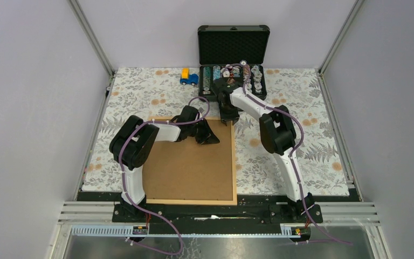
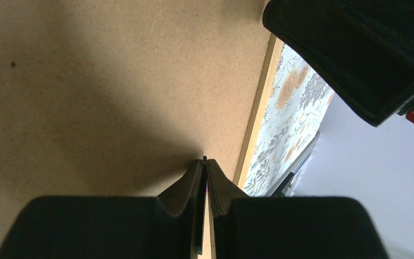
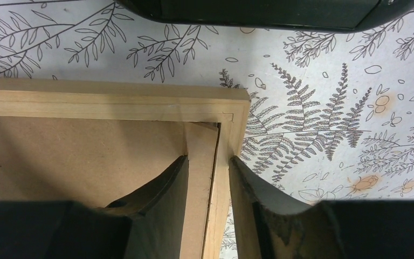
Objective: Put the photo into the frame
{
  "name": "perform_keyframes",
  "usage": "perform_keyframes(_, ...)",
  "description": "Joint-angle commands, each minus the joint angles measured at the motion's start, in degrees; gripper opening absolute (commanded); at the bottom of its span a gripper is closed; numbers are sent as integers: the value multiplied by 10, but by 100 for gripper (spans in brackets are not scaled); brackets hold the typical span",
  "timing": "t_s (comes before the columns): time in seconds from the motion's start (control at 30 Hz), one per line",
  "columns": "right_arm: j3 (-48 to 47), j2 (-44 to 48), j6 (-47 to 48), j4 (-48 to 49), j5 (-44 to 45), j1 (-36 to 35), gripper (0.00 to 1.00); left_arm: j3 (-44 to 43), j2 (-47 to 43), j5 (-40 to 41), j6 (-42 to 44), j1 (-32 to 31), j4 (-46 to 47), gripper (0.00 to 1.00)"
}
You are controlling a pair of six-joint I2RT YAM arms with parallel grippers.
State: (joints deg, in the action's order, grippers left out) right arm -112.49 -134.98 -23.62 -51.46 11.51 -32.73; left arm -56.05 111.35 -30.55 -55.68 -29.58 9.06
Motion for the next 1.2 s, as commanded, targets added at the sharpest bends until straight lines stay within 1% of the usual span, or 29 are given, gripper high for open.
perform_keyframes(0.0,8,-134,14,-59,-59,7,43,1,16,96,41,6,-59,12)
perform_keyframes(0.1,-17,-103,15,-42,-144,24,43,-3,16,98,47,6,-66,12)
perform_keyframes(0.17,-38,-78,13,-39,-165,37,44,-4,16,97,49,6,-70,12)
perform_keyframes(0.23,-51,-47,14,-39,-162,51,44,-6,15,96,53,6,-74,12)
perform_keyframes(0.37,-62,17,42,-37,-120,61,43,-8,11,101,59,6,-82,12)
perform_keyframes(0.47,-65,41,67,-34,-98,58,42,-10,10,104,59,6,-85,12)
perform_keyframes(0.53,-47,53,76,-17,-83,54,42,-13,13,105,59,6,-87,12)
perform_keyframes(0.7,-21,46,76,12,-66,52,43,-15,12,106,61,6,-90,11)
perform_keyframes(0.83,-22,18,71,15,-76,52,43,-17,8,110,65,6,-101,11)
perform_keyframes(0.93,-3,5,69,31,-76,50,42,-16,6,111,66,6,-102,11)
perform_keyframes(1.07,15,-17,68,42,-48,48,42,-16,7,107,64,6,-100,11)
perform_keyframes(1.17,33,-33,59,45,-11,46,41,-16,4,108,64,6,-100,11)
